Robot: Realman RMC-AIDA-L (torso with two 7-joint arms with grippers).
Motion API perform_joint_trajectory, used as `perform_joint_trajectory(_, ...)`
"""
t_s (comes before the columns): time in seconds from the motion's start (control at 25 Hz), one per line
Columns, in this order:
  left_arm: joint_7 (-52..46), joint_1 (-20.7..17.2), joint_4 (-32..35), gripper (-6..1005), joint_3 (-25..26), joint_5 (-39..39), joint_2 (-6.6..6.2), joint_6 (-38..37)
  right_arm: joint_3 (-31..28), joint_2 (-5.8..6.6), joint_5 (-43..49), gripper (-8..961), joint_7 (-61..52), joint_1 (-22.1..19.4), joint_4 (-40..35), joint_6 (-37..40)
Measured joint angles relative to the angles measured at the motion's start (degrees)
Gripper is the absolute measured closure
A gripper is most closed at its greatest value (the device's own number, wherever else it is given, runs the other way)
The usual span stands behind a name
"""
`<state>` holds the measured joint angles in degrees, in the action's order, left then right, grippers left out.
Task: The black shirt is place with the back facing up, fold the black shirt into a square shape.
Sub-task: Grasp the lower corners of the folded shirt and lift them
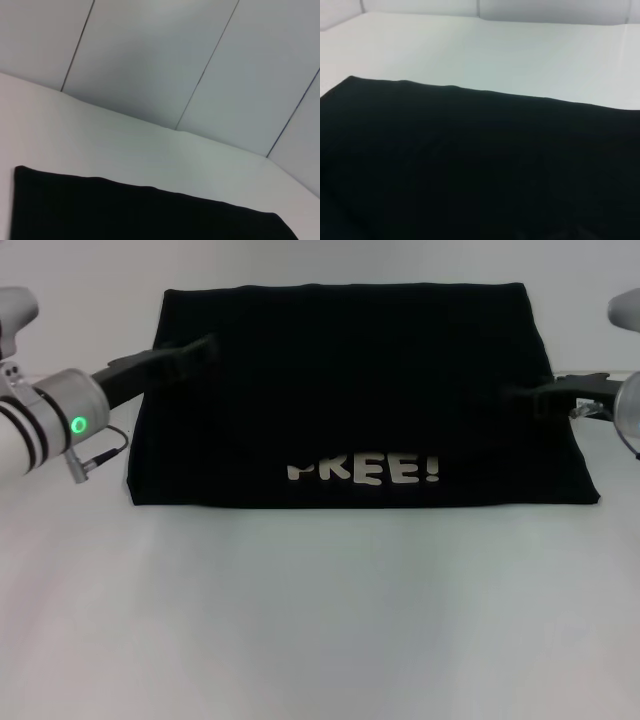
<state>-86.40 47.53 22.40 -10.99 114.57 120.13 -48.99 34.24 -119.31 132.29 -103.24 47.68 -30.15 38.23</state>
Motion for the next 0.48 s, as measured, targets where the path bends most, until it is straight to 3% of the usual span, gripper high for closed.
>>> perform_joint_trajectory(0.24,-2.6,-2.3,2.9,392,-1.1,0.0,0.00,-4.5,7.5,0.37,0.1,422,-7.8,-2.6,-3.1,0.6)
perform_joint_trajectory(0.36,-3.6,-3.4,4.6,245,-1.2,0.0,0.01,-7.8,8.4,0.35,0.1,408,-9.1,-3.7,-4.4,1.1)
perform_joint_trajectory(0.48,-5.0,-4.9,6.8,251,-1.2,-0.1,-0.02,-12.8,8.5,-0.08,0.0,403,-9.3,-5.4,-7.3,3.6)
